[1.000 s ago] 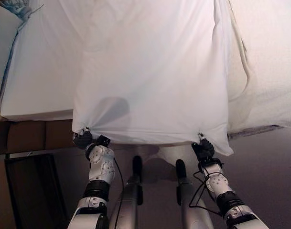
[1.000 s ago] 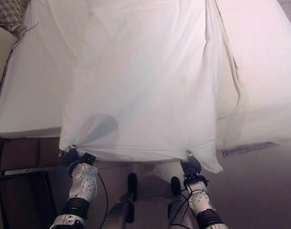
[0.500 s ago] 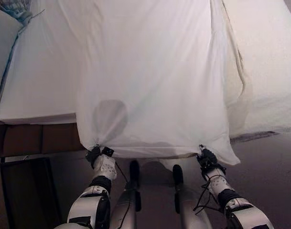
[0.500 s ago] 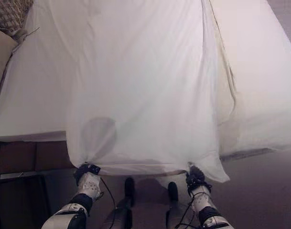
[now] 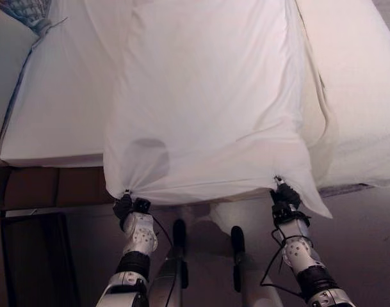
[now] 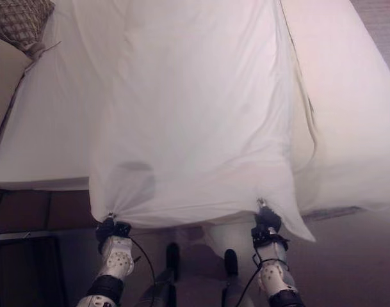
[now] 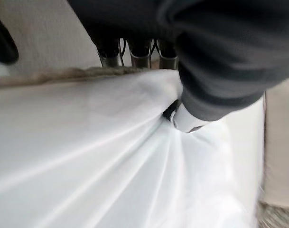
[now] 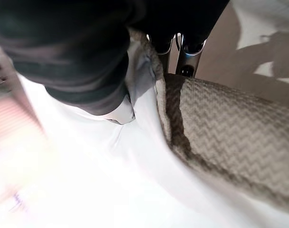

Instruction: Make the bed

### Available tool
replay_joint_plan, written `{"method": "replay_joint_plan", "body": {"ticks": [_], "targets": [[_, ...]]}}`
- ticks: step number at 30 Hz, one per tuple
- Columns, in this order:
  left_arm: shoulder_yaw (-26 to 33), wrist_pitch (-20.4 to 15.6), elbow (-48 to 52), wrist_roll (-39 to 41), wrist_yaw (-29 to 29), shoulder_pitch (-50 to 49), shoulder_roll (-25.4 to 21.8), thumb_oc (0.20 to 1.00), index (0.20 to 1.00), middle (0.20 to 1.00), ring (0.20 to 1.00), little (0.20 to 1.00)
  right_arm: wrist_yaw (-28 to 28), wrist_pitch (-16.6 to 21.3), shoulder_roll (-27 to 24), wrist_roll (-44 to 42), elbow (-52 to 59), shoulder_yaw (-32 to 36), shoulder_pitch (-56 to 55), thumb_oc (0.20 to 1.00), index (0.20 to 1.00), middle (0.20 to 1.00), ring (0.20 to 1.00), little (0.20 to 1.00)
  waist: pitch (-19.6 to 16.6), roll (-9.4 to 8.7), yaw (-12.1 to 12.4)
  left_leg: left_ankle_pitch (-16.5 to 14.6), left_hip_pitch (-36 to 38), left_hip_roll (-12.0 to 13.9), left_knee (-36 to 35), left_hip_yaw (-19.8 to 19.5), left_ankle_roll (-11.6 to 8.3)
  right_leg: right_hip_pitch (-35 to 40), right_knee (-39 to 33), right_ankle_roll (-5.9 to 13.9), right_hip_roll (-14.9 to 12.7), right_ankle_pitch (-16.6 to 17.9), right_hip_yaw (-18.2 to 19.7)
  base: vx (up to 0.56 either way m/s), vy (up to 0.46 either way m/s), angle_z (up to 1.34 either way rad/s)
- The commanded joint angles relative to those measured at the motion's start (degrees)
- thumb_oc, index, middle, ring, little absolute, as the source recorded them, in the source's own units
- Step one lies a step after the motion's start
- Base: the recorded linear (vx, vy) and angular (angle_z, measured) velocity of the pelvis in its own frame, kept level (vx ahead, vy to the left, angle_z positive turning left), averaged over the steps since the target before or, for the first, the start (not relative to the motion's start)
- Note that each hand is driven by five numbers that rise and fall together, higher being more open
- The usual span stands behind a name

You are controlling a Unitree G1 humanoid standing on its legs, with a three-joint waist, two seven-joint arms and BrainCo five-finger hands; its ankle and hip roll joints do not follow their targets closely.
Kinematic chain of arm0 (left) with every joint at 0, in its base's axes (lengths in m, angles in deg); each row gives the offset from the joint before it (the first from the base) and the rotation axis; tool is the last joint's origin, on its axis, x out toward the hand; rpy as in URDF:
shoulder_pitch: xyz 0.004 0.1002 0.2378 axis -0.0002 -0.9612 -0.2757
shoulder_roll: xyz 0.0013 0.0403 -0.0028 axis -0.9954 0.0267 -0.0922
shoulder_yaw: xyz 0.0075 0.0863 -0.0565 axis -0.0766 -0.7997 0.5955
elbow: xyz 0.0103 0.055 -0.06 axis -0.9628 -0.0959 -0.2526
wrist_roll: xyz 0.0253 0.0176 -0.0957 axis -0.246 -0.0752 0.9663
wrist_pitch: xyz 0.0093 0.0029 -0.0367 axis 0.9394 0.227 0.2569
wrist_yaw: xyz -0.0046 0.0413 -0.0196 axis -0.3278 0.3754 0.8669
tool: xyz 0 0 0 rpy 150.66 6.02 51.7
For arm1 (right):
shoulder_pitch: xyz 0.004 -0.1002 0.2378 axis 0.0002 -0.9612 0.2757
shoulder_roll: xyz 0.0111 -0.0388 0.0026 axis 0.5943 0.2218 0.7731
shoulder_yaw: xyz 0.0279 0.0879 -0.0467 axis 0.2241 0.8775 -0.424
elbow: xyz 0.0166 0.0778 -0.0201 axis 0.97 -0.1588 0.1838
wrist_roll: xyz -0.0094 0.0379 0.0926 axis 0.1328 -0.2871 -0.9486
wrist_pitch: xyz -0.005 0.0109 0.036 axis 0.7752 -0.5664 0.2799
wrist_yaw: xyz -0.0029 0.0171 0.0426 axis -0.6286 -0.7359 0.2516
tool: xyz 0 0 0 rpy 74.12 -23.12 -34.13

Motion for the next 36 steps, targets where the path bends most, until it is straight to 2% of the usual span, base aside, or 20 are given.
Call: {"method": "replay_joint_plan", "body": {"ticks": [1, 3, 6, 12, 13, 14, 15, 16, 17, 19, 20, 21, 23, 27, 28, 32, 33, 34, 35, 36], "targets": [[7.5, -7.0, 2.6, 5.8, 9.1, -4.4, -9.6, 0.2, 0.2, 0.2, 0.2, 0.2, -2.3, 9.9, -6.6, 6.0, 10.0, 9.8, -2.3, 0.2, 0.2, 0.2, 0.2, 0.2, -1.2, -1.9, 1.2, -1.8, -1.2, -0.3, 1.9, 0.9, -1.72, -3.6, -3.1, 2.49, -2.2, 6.5, 1.8, 0.0, 0.0, 0.0], [8.1, -5.9, 1.2, 8.2, 14.7, -5.2, -9.8, 0.2, 0.2, 0.2, 0.2, 0.2, -0.4, 9.9, -5.6, 6.1, 12.2, 9.8, -3.9, 0.2, 0.2, 0.2, 0.2, 0.2, -0.9, -1.87, 1.3, -1.9, -1.3, -0.4, 2.2, 0.9, -1.72, -3.8, -2.6, 2.36, -2.0, 6.2, 2.0, 0.0, 0.0, 0.0], [8.1, -4.8, -1.0, 9.3, 17.7, -5.8, -9.8, 0.2, 0.2, 0.2, 0.2, 0.2, 0.0, 10.0, -5.4, 7.7, 11.3, 9.8, -5.1, 0.2, 0.2, 0.2, 0.2, 0.2, -0.6, -1.71, 1.2, -2.1, -1.6, -0.3, 2.4, 1.1, -1.65, -4.4, -2.0, 2.27, -1.8, 5.9, 2.2, 0.0, 0.0, 0.0], [6.7, -2.3, -9.8, 6.2, 19.8, -5.8, -10.3, 0.2, 0.2, 0.2, 0.2, 0.2, -2.4, 10.3, -5.9, 13.0, 3.5, 10.7, -5.5, 0.2, 0.2, 0.2, 0.2, 0.2, -0.1, -1.22, 0.8, -2.4, -2.2, -0.2, 3.3, 1.5, -1.64, -5.3, -1.1, 2.06, -1.6, 5.5, 2.5, 0.0, 0.0, 0.0], [5.7, -1.2, -13.9, 3.9, 19.5, -5.4, -10.6, 0.2, 0.2, 0.2, 0.2, 0.2, -4.8, 9.3, -6.7, 16.7, -1.7, 10.7, -5.3, 0.2, 0.2, 0.2, 0.2, 0.2, 0.1, -1.14, 0.5, -2.6, -2.4, -0.1, 3.7, 1.8, -1.64, -5.6, -0.6, 1.98, -1.5, 5.4, 2.7, 0.0, 0.0, 0.0], [5.7, -1.2, -14.0, 3.9, 19.5, -5.3, -10.6, 0.2, 0.2, 0.2, 0.2, 0.2, -4.9, 9.3, -6.7, 16.8, -1.8, 10.7, -5.1, 0.2, 0.2, 0.2, 0.2, 0.2, 0.2, -1.12, 0.5, -2.6, -2.5, -0.1, 3.8, 1.8, -1.64, -5.7, -0.5, 1.98, -1.5, 5.3, 2.7, 0.0, 0.0, 0.0], [4.2, 0.8, -18.8, 0.6, 18.9, -4.9, -11.1, 0.2, 0.2, 0.2, 0.2, 0.2, -6.9, 7.9, -7.2, 17.4, -9.8, 11.0, -3.9, 0.2, 0.2, 0.2, 0.2, 0.2, 0.5, -0.9, 0.3, -2.8, -2.5, 0.0, 4.0, 2.1, -1.66, -6.0, -0.1, 1.91, -1.4, 5.3, 2.9, 0.0, 0.0, 0.0], [4.2, 0.8, -19.0, 0.7, 19.0, -4.7, -11.1, 0.2, 0.2, 0.2, 0.2, 0.2, -6.8, 8.0, -7.3, 17.3, -10.0, 11.0, -3.7, 0.2, 0.2, 0.2, 0.2, 0.2, 0.5, -0.91, 0.3, -2.7, -2.7, 0.0, 4.0, 2.1, -1.66, -6.1, -0.1, 1.91, -1.4, 5.3, 2.9, 0.0, 0.0, 0.0], [3.6, 2.1, -22.2, -0.8, 18.9, -4.3, -11.3, 0.2, 0.2, 0.2, 0.2, 0.2, -8.7, 6.8, -8.4, 18.9, -15.3, 11.5, -2.9, 0.2, 0.2, 0.2, 0.2, 0.2, 0.7, -0.78, 0.2, -3.0, -2.5, 0.1, 4.1, 2.2, -1.72, -6.0, 0.1, 1.88, -1.3, 5.1, 3.0, 0.0, 0.0, -0.03], [3.1, 2.7, -23.6, -1.3, 19.2, -3.8, -11.4, 0.2, 0.2, 0.2, 0.2, 0.2, -8.3, 6.4, -8.4, 17.5, -18.0, 11.4, -1.7, 0.2, 0.2, 0.2, 0.2, 0.2, 0.7, -0.67, 0.1, -2.7, -2.8, 0.1, 4.0, 2.4, -1.72, -6.4, 0.1, 1.9, -1.3, 5.3, 3.1, -0.01, 0.001, -0.05], [1.8, 4.7, -29.9, -4.3, 17.8, -2.1, -12.0, 0.2, 0.2, 0.2, 0.2, 0.2, -8.3, 2.3, -9.6, 16.2, -30.7, 10.8, 1.0, 0.2, 0.2, 0.2, 0.2, 0.2, 0.7, -0.63, -0.3, -2.7, -2.7, 0.3, 3.9, 2.8, -1.85, -6.6, 0.0, 1.84, -1.3, 5.4, 3.2, 0.0, -0.001, -0.05], [1.9, 4.7, -30.0, -4.3, 17.8, -1.9, -12.0, 0.2, 0.2, 0.2, 0.2, 0.2, -8.0, 2.4, -9.8, 16.1, -31.1, 10.8, 1.3, 0.2, 0.2, 0.2, 0.2, 0.2, 0.8, -0.64, -0.3, -2.7, -2.7, 0.3, 3.9, 2.8, -1.85, -6.6, 0.0, 1.84, -1.3, 5.4, 3.2, -0.01, -0.004, -0.03], [0.9, 6.4, -33.9, -7.5, 18.2, -1.2, -12.5, 0.2, 0.2, 0.2, 0.2, 0.2, -5.3, -0.8, -10.3, 12.6, -41.9, 10.7, 3.1, 0.2, 0.2, 0.2, 0.2, 0.2, 0.6, -0.73, -0.5, -2.8, -2.7, 0.6, 4.0, 3.1, -1.98, -6.7, 0.0, 1.83, -1.2, 5.5, 3.2, 0.0, -0.021, -0.04], [0.0, 7.3, -36.1, -9.7, 18.9, -1.5, -12.4, 0.2, 0.2, 0.2, 0.2, 0.2, -4.5, -1.9, -10.8, 9.8, -48.7, 12.6, 3.4, 0.2, 0.2, 0.2, 0.2, 0.2, 0.2, -0.56, -0.6, -2.7, -2.6, 0.7, 3.9, 3.1, -2.04, -6.6, 0.1, 1.76, -1.1, 5.3, 3.3, 0.0, -0.007, -0.01], [-0.7, 8.8, -38.1, -12.1, 19.9, -2.4, -12.5, 0.2, 0.2, 0.2, 0.2, 0.2, -5.8, -2.6, -11.6, 8.9, -52.4, 15.0, 3.0, 0.2, 0.2, 0.2, 0.2, 0.2, -0.1, -0.52, -0.7, -2.7, -2.3, 0.8, 3.6, 3.2, -2.06, -6.4, 0.0, 1.79, -1.1, 5.3, 3.3, 0.0, 0.0, 0.0], [-2.1, 10.0, -39.9, -14.7, 19.5, -3.7, -12.2, 0.2, 0.2, 0.2, 0.2, 0.2, -9.9, -3.6, -12.4, 10.0, -57.3, 16.9, 3.1, 0.2, 0.2, 0.2, 0.2, 0.2, -0.7, -0.19, -0.6, -2.5, -1.8, 0.9, 2.8, 3.2, -2.07, -5.7, -0.9, 1.82, -1.4, 5.7, 2.9, 0.01, -0.004, 0.02], [-2.0, 10.1, -40.0, -14.3, 19.5, -4.1, -11.9, 0.354, 0.354, 0.354, 0.354, 0.354, -9.9, -3.8, -12.5, 9.6, -57.8, 17.4, 2.9, 0.382, 0.382, 0.382, 0.382, 0.382, -0.8, -0.13, -0.5, -2.4, -1.6, 0.9, 2.6, 3.2, -2.06, -5.5, -1.1, 1.84, -1.5, 5.8, 2.9, 0.02, -0.009, 0.04], [-2.1, 10.4, -40.4, -14.5, 19.2, -4.3, -11.7, 0.796, 0.796, 0.796, 0.796, 0.796, -9.5, -4.5, -12.2, 9.7, -57.8, 16.8, 2.8, 0.865, 0.865, 0.865, 0.865, 0.865, -0.9, -0.06, -0.5, -2.3, -1.5, 0.9, 2.4, 3.2, -2.1, -5.3, -1.3, 1.87, -1.4, 6.0, 2.8, 0.0, 0.0, 0.0], [-2.1, 10.4, -40.4, -14.5, 19.2, -4.3, -11.7, 1.0, 1.0, 1.0, 1.0, 1.0, -9.5, -4.6, -12.1, 9.7, -57.8, 16.8, 2.8, 1.0, 1.0, 1.0, 1.0, 1.0, -0.9, -0.07, -0.6, -2.3, -1.4, 0.9, 2.4, 3.2, -2.1, -5.3, -1.4, 1.86, -1.4, 6.0, 2.8, 0.0, 0.0, 0.0], [-3.0, 12.1, -42.3, -17.5, 19.3, -4.7, -11.6, 1.0, 1.0, 1.0, 1.0, 1.0, -8.6, -6.1, -11.9, 10.6, -58.7, 15.9, 2.8, 1.0, 1.0, 1.0, 1.0, 1.0, -1.1, -0.03, -0.5, -2.2, -1.1, 1.0, 2.1, 3.2, -2.09, -5.0, -1.7, 1.87, -1.5, 6.1, 2.7, 0.0, 0.0, 0.0]]}}
